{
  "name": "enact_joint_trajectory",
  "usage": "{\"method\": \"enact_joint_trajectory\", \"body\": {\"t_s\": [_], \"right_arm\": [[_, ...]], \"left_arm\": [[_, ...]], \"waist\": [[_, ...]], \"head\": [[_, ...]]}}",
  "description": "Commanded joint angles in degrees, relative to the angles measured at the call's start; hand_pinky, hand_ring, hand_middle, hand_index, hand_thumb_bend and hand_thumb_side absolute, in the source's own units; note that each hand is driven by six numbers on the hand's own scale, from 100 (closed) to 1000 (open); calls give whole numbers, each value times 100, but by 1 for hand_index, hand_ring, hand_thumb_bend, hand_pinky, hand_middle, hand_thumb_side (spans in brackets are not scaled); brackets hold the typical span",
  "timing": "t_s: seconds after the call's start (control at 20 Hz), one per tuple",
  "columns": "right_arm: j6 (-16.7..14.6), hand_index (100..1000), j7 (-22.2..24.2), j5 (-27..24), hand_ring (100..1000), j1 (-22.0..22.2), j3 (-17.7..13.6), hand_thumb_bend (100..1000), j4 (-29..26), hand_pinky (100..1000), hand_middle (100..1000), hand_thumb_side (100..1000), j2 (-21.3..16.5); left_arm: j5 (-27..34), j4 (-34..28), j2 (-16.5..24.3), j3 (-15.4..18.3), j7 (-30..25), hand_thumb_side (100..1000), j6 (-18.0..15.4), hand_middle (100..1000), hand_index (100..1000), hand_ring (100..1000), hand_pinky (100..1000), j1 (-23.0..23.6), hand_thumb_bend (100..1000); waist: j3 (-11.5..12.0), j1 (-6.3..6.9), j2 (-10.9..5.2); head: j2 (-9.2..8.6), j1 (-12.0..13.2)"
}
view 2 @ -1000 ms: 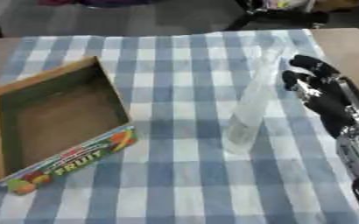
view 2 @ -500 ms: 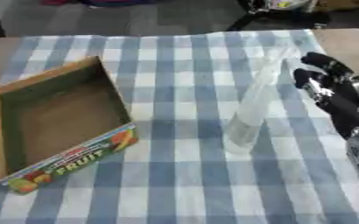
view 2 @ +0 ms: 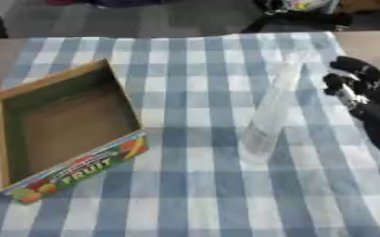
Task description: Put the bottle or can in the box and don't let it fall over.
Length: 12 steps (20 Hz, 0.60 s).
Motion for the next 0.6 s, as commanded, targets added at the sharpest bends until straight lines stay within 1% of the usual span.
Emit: {"method": "enact_joint_trajectory", "body": {"t_s": [0.05,0.6], "right_arm": [[-43,862,123,-34,804,-16,-45,361,-142,769,850,408,-259],[26,865,289,164,816,-111,119,359,-219,771,860,396,-184]], "left_arm": [[-8,-73,209,33,-15,542,-4,699,775,518,864,-32,770],[0,-80,189,13,-45,544,-3,699,775,519,865,-55,769]], "waist": [[-11,1,-81],[21,3,-79]], "head": [[-19,31],[-14,54]]}}
